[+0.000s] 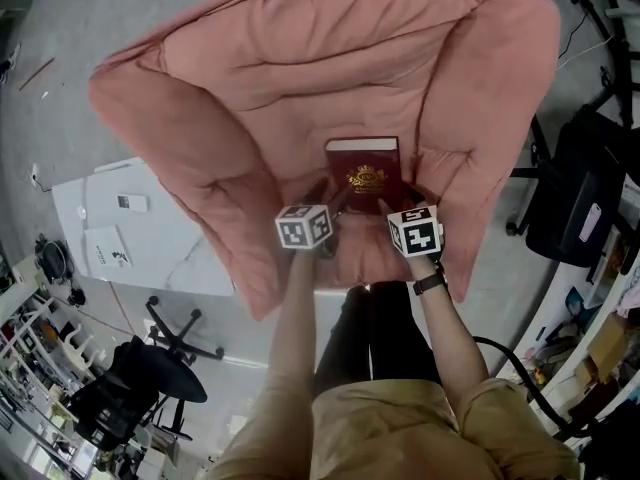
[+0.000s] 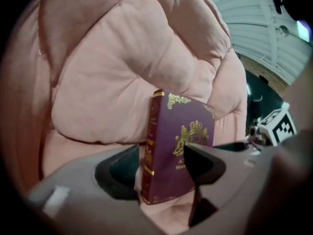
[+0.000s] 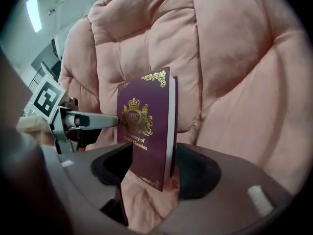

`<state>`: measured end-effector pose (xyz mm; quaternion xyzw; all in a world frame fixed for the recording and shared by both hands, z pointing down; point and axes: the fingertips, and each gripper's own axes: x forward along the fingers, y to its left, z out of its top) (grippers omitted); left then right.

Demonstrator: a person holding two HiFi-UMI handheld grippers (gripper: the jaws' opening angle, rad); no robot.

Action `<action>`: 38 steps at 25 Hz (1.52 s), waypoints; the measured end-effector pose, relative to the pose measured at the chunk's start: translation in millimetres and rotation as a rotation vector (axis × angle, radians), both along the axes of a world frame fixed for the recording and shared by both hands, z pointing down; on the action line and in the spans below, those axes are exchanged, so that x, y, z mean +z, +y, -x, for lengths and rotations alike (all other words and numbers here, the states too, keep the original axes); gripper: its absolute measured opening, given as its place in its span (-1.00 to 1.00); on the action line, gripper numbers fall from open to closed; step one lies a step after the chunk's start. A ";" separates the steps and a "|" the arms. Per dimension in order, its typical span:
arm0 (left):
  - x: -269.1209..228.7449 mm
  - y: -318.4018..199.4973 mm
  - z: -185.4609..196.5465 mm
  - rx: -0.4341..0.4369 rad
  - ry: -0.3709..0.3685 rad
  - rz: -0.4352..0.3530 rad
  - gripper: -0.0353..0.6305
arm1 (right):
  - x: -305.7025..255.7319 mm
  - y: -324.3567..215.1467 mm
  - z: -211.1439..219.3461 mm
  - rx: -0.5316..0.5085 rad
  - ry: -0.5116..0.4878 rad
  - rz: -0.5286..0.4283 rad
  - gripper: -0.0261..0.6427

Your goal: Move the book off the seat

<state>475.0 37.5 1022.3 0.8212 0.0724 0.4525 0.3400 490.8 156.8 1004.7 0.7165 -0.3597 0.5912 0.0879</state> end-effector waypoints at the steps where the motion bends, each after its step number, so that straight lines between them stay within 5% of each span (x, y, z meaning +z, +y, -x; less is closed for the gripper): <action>1: 2.9 1.1 -1.2 0.003 0.011 0.011 -0.05 | 4.2 -0.2 -0.8 -0.001 0.005 0.005 -0.08; 7: 11.8 7.0 -6.7 -0.007 0.042 0.038 -0.19 | 17.0 -4.3 -4.0 -0.029 0.047 0.019 -0.46; 17: -46.4 14.6 13.7 0.012 0.064 -0.037 -0.25 | -33.8 4.9 13.4 0.005 0.080 -0.008 -0.47; 23: -119.8 15.5 24.9 0.000 0.156 -0.094 -0.29 | -100.9 8.1 24.3 0.023 0.139 -0.092 -0.47; 38: -393.9 11.9 94.6 -0.082 0.517 -0.285 -0.30 | -364.5 2.1 81.7 -0.054 0.515 -0.323 -0.49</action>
